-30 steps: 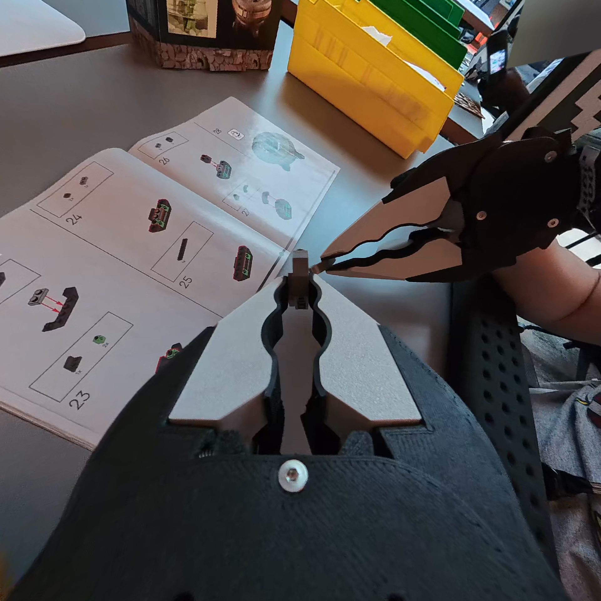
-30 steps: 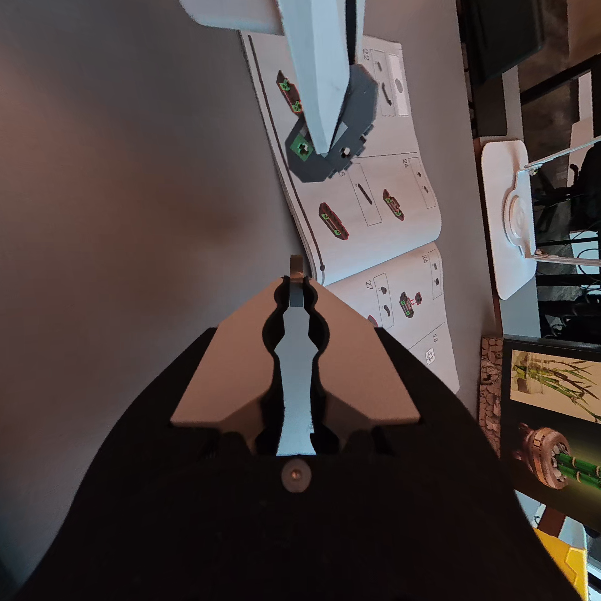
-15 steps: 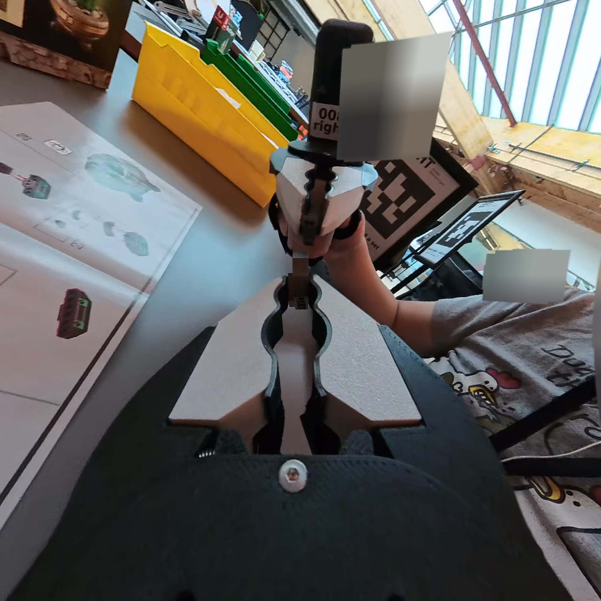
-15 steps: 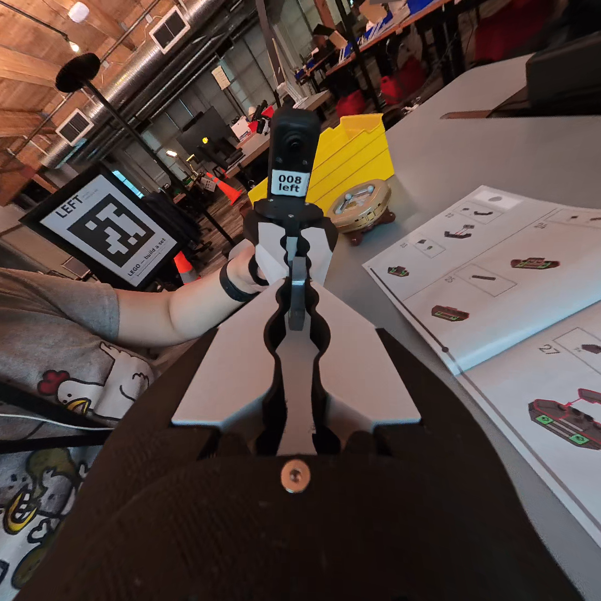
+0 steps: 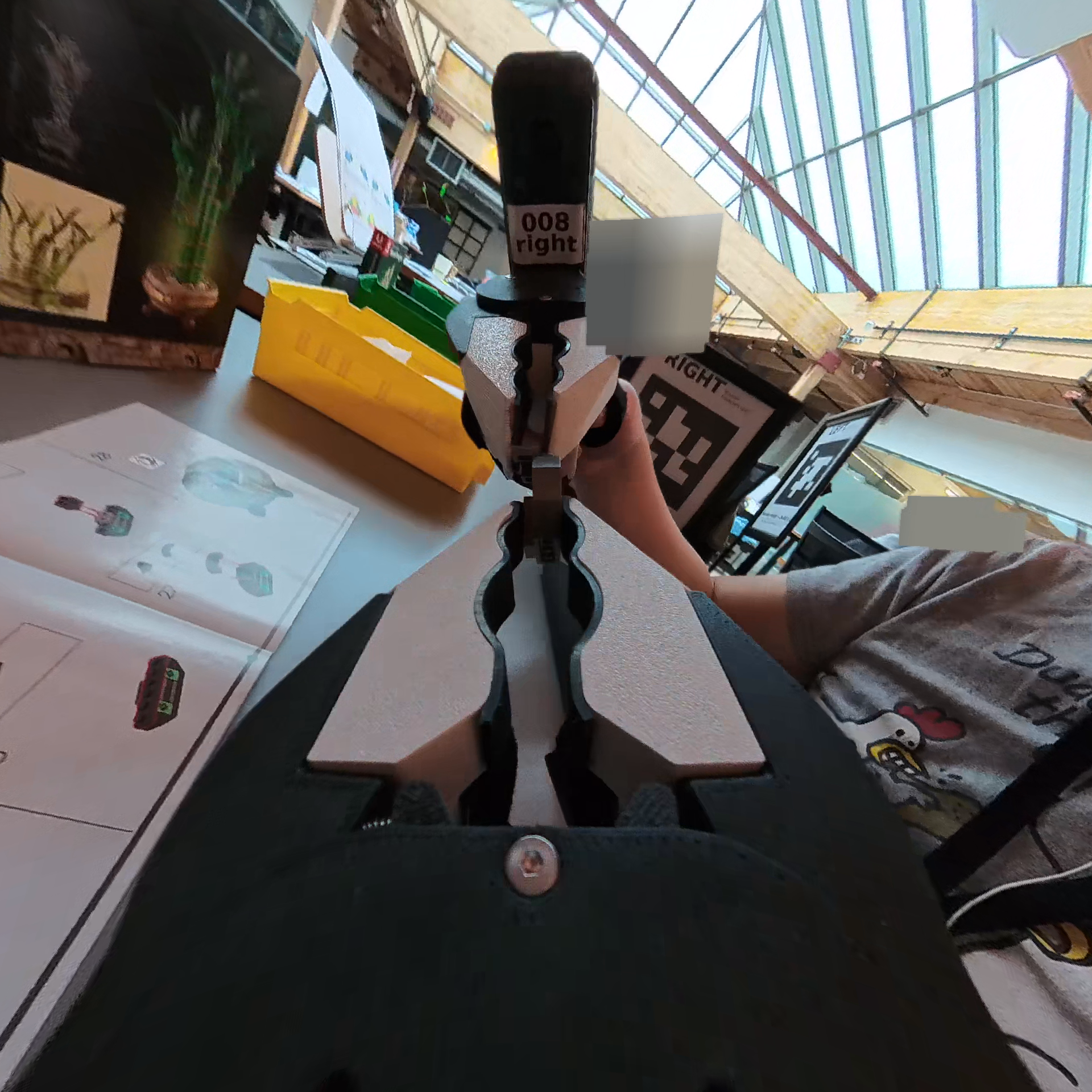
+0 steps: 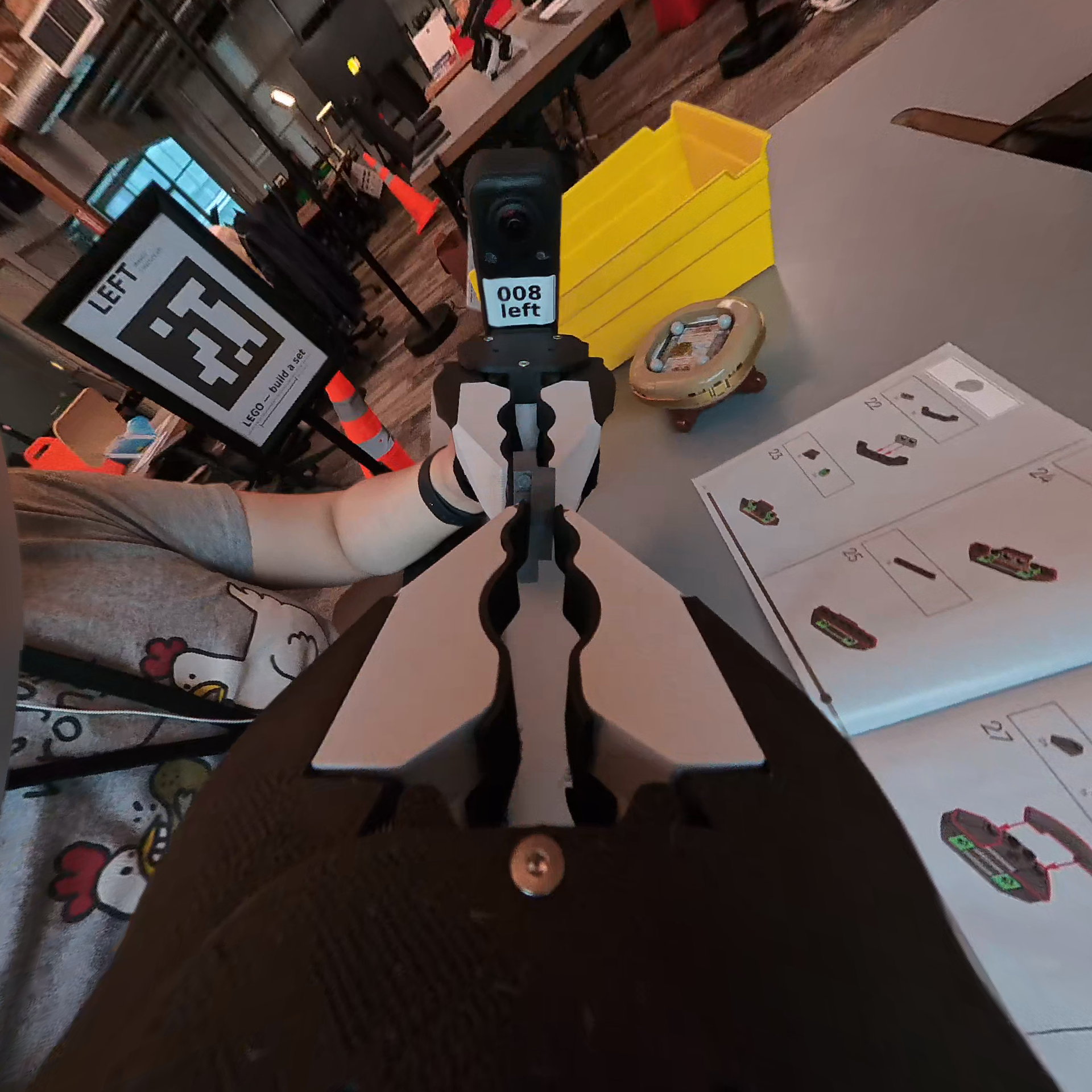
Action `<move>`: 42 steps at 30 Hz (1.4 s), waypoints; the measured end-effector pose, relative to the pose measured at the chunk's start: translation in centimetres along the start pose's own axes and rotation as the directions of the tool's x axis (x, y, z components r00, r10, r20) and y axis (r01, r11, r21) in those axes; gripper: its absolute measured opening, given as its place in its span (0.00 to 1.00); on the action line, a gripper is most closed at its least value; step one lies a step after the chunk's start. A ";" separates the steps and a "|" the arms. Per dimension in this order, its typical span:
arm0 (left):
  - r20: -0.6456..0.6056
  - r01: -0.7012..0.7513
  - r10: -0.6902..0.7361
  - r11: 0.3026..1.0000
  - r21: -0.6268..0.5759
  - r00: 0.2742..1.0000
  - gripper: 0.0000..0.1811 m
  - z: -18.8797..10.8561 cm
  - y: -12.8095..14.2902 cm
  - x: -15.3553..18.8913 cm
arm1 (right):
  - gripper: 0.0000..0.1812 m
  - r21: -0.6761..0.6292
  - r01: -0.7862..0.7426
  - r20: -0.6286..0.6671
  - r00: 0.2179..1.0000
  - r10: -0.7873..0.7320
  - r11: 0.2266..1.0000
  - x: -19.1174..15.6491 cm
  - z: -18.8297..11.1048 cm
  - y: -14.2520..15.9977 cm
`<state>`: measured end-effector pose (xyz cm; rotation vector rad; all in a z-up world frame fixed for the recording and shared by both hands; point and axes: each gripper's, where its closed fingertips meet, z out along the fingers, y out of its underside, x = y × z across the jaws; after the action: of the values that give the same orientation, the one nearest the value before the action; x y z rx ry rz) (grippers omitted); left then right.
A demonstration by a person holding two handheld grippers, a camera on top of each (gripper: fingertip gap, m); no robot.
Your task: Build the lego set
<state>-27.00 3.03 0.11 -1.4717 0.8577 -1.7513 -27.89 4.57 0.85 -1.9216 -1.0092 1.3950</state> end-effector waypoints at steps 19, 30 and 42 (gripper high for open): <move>0.033 -0.016 0.013 0.994 0.103 0.999 0.05 -2.1 -2.1 -1.2 | 0.03 0.002 -0.039 0.056 0.998 0.039 0.999 1.0 0.9 -2.1; 0.026 -0.006 0.003 0.996 0.093 1.000 0.05 -1.8 -1.8 -1.1 | 0.04 -0.014 -0.023 0.097 0.995 0.024 1.000 0.4 1.3 -1.7; 0.014 0.010 -0.011 0.996 0.087 1.000 0.05 -1.6 -1.6 -1.1 | 0.04 -0.030 -0.006 0.104 0.995 0.009 1.000 0.5 1.2 -1.6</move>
<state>-28.60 4.90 0.58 -1.4327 0.7585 -1.7610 -29.39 5.84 1.44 -1.8919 -1.0772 1.5062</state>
